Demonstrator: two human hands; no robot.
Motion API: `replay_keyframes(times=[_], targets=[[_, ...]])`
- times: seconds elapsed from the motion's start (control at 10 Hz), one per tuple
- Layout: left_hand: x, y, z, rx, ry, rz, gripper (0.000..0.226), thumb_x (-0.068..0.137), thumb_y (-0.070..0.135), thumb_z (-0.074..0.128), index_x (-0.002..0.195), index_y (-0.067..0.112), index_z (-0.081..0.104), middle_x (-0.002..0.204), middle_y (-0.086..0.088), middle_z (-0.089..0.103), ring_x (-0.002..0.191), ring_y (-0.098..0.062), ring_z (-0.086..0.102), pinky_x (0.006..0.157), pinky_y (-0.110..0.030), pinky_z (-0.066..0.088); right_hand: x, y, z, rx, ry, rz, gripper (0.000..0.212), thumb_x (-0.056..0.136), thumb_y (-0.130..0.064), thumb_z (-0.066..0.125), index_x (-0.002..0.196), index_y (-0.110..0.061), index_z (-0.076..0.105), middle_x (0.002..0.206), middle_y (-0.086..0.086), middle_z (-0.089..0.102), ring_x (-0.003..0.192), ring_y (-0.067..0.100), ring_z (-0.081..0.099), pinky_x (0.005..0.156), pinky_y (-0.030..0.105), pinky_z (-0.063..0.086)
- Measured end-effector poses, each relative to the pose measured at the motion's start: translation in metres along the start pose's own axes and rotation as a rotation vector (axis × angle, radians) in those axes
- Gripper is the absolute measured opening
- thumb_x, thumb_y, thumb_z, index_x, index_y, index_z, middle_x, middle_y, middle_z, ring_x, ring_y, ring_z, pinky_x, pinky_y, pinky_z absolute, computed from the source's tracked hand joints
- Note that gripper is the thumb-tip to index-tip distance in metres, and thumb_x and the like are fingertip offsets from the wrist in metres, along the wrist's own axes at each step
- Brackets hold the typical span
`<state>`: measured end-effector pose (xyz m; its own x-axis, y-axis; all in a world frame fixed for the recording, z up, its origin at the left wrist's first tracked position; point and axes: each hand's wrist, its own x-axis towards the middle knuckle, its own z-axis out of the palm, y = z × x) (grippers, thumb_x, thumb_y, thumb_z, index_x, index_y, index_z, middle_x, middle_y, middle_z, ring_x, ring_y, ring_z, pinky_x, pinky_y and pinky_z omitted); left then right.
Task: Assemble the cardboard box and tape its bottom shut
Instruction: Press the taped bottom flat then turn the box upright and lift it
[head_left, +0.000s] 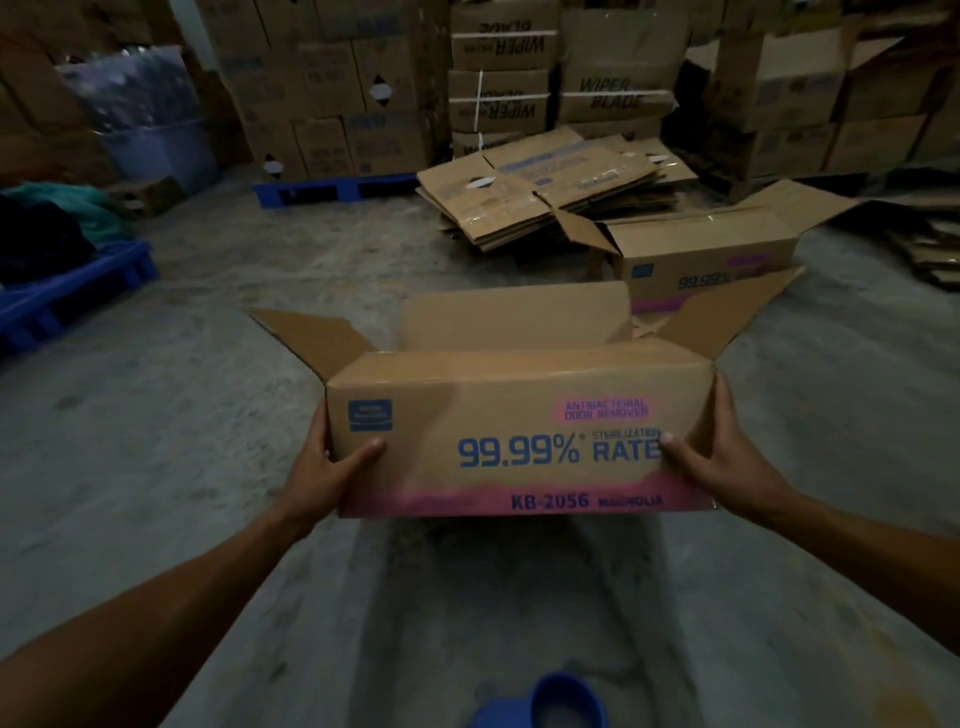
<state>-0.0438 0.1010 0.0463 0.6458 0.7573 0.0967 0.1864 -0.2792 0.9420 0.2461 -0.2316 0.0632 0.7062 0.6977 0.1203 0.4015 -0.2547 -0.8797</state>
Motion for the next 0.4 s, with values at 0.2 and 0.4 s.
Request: replay_keyframes(times=[0.2,0.4], targets=[[-0.022,-0.038,0.023,0.176,0.088,-0.277,0.092,0.076,0.026,0.08,0.147,0.015,0.023,0.143,-0.01,0.046,0.128,-0.03,0.047,0.102,-0.043,0.044,-0.03,0.039,0.022,-0.093,-0.135,0.14,0.101,0.085,-0.022,0.07,0.152,-0.03,-0.005,0.15,-0.005,0.029,0.131,0.012,0.035,0.106,0.035,0.038],[-0.013,-0.043,0.045,0.185,0.057,-0.614,0.066,0.093,0.026,0.06,0.142,-0.008,0.033,0.145,-0.023,0.041,0.132,-0.038,0.041,0.109,-0.043,0.036,-0.026,0.039,0.042,-0.178,-0.202,0.461,0.098,0.08,-0.023,0.077,0.147,-0.007,0.007,0.134,0.009,0.044,0.116,0.021,0.048,0.092,0.03,0.044]])
